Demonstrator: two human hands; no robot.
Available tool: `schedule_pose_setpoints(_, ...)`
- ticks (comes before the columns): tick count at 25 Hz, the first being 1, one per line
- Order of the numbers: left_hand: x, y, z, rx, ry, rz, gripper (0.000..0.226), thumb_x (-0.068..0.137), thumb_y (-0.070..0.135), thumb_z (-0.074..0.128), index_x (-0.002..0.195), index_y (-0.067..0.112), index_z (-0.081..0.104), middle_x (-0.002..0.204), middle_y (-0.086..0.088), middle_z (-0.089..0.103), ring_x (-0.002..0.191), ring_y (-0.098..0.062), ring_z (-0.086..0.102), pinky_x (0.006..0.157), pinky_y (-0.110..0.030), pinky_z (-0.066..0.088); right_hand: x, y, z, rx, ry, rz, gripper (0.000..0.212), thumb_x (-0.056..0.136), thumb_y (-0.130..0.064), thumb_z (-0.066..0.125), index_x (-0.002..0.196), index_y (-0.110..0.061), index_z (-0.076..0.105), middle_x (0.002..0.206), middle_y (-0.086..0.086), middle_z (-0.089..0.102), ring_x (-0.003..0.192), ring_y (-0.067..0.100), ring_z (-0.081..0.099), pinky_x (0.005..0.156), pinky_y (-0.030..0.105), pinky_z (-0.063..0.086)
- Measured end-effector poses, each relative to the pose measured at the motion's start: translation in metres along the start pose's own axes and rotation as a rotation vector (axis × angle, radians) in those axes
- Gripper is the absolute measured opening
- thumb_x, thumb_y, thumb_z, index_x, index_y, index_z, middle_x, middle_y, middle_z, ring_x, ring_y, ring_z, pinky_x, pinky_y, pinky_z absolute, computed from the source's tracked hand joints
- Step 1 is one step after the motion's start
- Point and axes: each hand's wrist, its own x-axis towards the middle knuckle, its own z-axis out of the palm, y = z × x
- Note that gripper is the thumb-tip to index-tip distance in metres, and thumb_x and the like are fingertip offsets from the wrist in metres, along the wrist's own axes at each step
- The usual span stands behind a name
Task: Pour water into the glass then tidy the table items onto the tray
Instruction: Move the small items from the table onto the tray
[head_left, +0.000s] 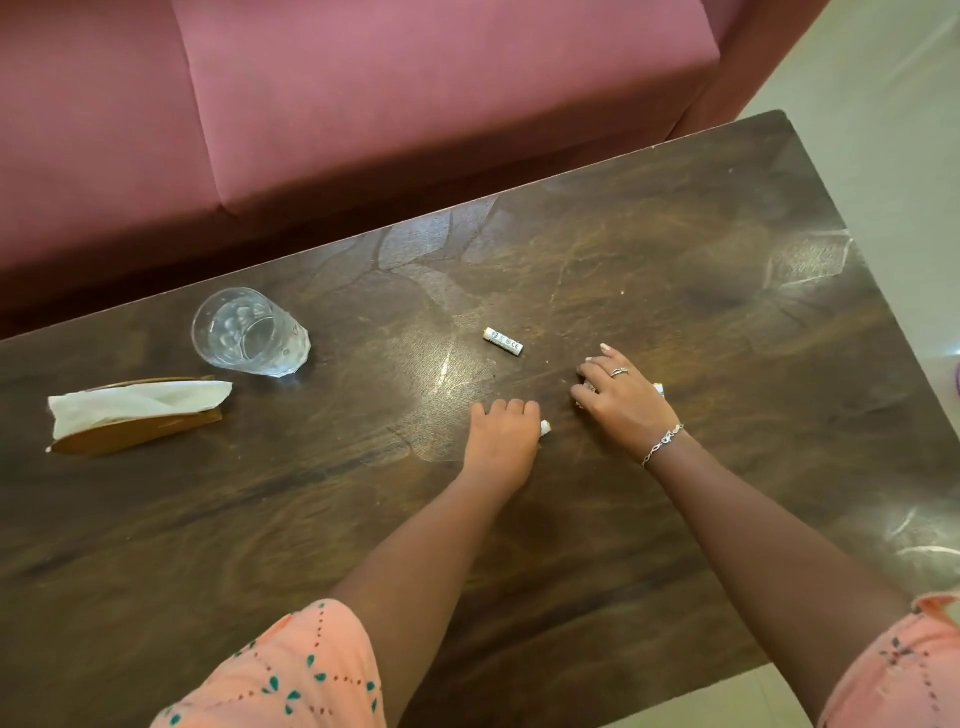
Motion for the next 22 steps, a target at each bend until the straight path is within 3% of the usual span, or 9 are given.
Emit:
schedule_pose_setpoints(5,-0.012,-0.009,-0.004,-0.076,0.048,0.03,0.02,0.092,0.016,0.044,0.111,0.01,0.048,0.117,-0.008,0.058,0.109,-0.028,0.051,0.091,-0.039,0.036,0.001,-0.004,-0.013,-0.02,0.011,-0.027,0.015,0.062,0.004,0.072,0.057,-0.006,0.061,0.053,0.007,0.058,0.055,0.025,0.061,0.083,0.045,0.055)
schedule_pose_setpoints(11,-0.059,-0.055,-0.021,-0.228,0.094,0.04,0.015,0.09,0.01,0.044,0.102,0.007,0.051,0.11,-0.009,0.055,0.103,-0.026,0.048,0.081,-0.035,0.04,0.002,-0.05,-0.041,0.002,0.102,0.009,0.029,0.075,-0.002,0.038,0.06,-0.008,0.062,0.054,0.005,0.058,0.055,0.022,0.061,0.082,0.04,0.055)
schedule_pose_setpoints(15,-0.107,-0.107,-0.029,-0.246,0.063,0.039,0.011,0.091,0.009,0.046,0.101,0.006,0.05,0.111,-0.01,0.052,0.104,-0.026,0.046,0.08,-0.035,0.039,0.014,-0.109,-0.062,0.056,0.205,0.012,0.031,0.079,-0.004,0.036,0.064,-0.009,0.063,0.058,0.005,0.059,0.056,0.023,0.06,0.08,0.037,0.056)
schedule_pose_setpoints(18,-0.148,-0.149,-0.035,-0.255,0.059,-0.002,0.013,0.089,0.01,0.049,0.102,0.005,0.05,0.111,-0.011,0.053,0.105,-0.029,0.048,0.079,-0.036,0.039,0.026,-0.16,-0.075,0.105,0.208,-0.02,0.028,0.077,-0.006,0.037,0.063,-0.01,0.061,0.058,0.005,0.059,0.054,0.025,0.059,0.068,0.029,0.055)
schedule_pose_setpoints(22,-0.219,-0.217,-0.036,-0.274,0.105,-0.094,0.017,0.087,0.012,0.054,0.103,0.007,0.05,0.112,-0.01,0.053,0.106,-0.027,0.048,0.081,-0.038,0.041,0.052,-0.232,-0.094,0.178,0.196,-0.11,0.012,0.072,-0.004,0.054,0.065,-0.009,0.061,0.061,0.007,0.06,0.054,0.026,0.06,0.056,0.026,0.053)
